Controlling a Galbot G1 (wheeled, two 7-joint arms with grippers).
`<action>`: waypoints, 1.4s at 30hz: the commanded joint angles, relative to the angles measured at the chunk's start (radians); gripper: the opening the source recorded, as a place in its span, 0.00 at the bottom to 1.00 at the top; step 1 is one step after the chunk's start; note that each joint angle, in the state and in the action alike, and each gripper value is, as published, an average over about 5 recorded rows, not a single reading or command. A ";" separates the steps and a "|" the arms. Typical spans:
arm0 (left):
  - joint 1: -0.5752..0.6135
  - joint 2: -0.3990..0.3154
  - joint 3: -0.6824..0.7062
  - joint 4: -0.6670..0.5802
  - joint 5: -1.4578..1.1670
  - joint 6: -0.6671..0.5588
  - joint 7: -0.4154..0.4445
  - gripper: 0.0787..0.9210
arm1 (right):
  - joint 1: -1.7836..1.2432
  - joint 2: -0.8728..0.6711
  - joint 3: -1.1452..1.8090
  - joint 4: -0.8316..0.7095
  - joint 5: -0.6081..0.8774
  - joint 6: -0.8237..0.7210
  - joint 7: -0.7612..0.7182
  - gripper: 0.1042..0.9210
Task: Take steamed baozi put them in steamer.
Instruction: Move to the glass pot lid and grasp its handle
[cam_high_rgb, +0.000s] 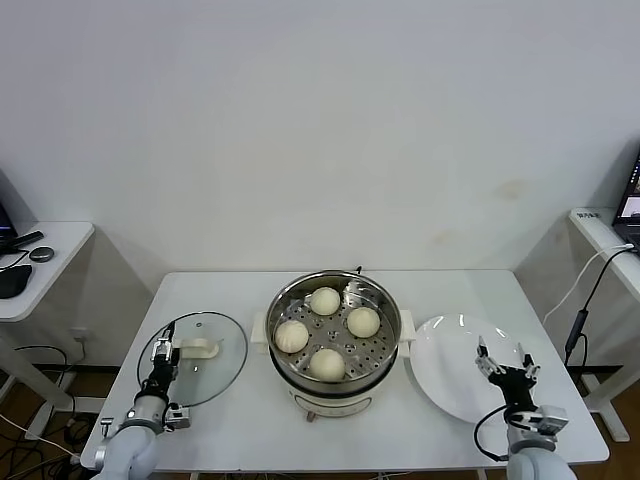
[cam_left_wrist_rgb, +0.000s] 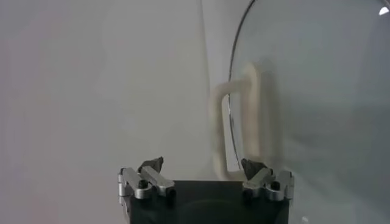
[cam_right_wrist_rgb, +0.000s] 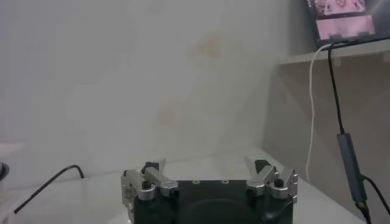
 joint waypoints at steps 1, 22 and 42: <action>-0.016 0.003 0.009 -0.002 0.009 0.005 0.010 0.88 | 0.001 0.002 0.000 -0.004 -0.001 0.002 0.000 0.88; -0.103 -0.011 0.030 0.096 0.003 0.017 -0.006 0.88 | 0.005 0.010 -0.003 -0.029 -0.010 0.012 0.000 0.88; -0.122 -0.011 0.036 0.163 -0.096 0.009 -0.031 0.59 | 0.009 0.013 -0.006 -0.034 0.004 0.006 -0.001 0.88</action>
